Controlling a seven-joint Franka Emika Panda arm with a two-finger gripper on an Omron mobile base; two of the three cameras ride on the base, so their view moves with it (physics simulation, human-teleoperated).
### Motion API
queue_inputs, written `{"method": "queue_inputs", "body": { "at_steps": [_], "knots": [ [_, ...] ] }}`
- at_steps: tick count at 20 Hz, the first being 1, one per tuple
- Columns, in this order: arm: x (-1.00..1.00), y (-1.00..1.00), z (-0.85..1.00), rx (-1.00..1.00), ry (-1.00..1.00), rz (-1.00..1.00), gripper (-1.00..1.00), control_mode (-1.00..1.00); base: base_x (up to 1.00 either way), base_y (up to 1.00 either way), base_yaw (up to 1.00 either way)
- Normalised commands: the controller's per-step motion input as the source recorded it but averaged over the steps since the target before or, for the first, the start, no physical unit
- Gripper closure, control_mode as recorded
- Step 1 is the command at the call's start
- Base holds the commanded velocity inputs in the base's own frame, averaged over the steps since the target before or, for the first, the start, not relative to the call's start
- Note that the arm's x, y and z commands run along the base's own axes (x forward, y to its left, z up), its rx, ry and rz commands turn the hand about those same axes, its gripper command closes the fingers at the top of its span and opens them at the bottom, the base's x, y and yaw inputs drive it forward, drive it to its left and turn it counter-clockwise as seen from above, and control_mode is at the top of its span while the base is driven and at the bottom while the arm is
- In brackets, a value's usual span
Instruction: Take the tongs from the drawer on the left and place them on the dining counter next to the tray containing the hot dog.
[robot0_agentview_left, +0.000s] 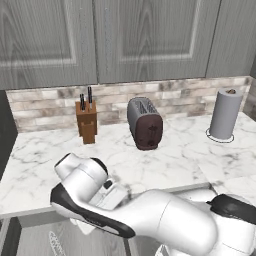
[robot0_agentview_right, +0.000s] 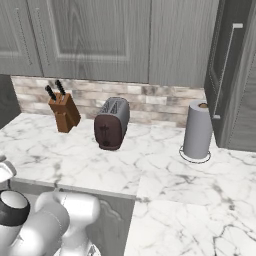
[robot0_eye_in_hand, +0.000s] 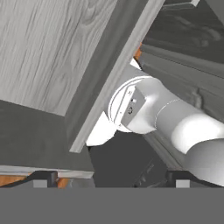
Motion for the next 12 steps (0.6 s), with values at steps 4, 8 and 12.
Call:
{"method": "queue_inputs", "body": {
  "at_steps": [4, 8, 12],
  "knots": [
    [-0.05, 0.14, -0.15, 0.02, -0.15, 0.00, -1.00, -1.00, 0.00, 0.00, 0.00],
    [-0.12, 0.07, -0.19, 0.14, -0.06, 0.00, -1.00, -1.00, 0.00, 0.00, 0.00],
    [-0.23, 0.00, -0.28, 0.21, -0.09, -0.02, -1.00, -1.00, 0.00, 0.00, 0.00]
  ]
}}
